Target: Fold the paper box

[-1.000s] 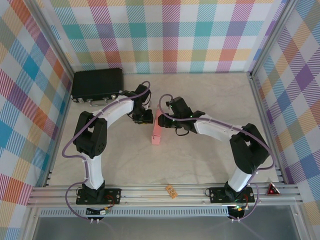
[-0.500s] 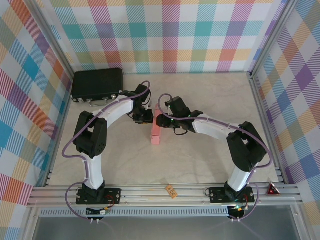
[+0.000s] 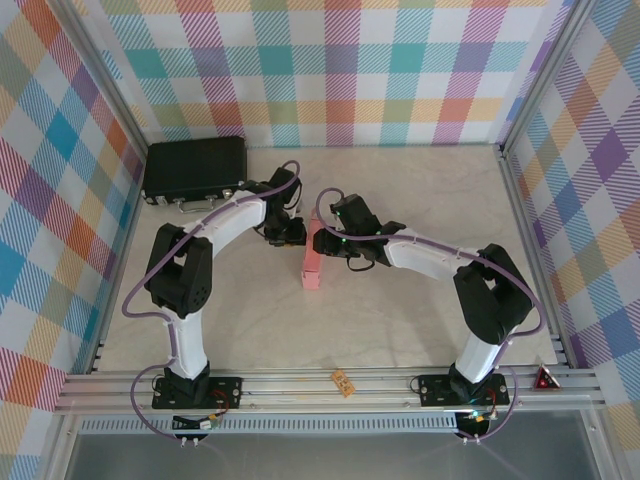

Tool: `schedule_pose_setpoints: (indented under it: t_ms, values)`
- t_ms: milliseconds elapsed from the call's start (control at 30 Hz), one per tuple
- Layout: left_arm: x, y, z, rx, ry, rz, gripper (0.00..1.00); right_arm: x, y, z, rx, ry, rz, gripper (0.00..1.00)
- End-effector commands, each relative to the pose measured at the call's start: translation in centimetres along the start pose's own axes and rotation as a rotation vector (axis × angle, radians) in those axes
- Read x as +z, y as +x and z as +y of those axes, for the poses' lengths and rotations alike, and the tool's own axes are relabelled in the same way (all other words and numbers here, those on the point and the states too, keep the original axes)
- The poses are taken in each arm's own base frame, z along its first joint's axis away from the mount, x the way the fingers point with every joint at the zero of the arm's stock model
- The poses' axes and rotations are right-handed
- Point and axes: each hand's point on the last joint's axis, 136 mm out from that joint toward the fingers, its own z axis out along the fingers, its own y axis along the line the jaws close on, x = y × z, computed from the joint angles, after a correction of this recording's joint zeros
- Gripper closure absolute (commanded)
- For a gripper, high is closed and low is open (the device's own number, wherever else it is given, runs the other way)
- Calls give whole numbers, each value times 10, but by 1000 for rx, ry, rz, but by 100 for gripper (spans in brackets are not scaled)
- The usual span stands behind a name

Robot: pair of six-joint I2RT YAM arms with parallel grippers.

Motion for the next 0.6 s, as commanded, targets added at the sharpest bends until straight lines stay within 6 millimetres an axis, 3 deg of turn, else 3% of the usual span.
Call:
schedule_pose_setpoints:
  t_ms: [0,233,367,567]
  values:
    - [-31,-10,-2,25,-24,-100,72,-11,2,-6,10,43,2,63]
    - [-59,-16,8,14,-86,-199,68,-35,-13,1,-19,46,-67,62]
    - [-76,-17,-2,25,-43,-256,60,-48,-18,-8,-26,93,-105,61]
    - [-94,-14,-33,81,38,-315,28,-60,-18,-32,-4,155,-119,61]
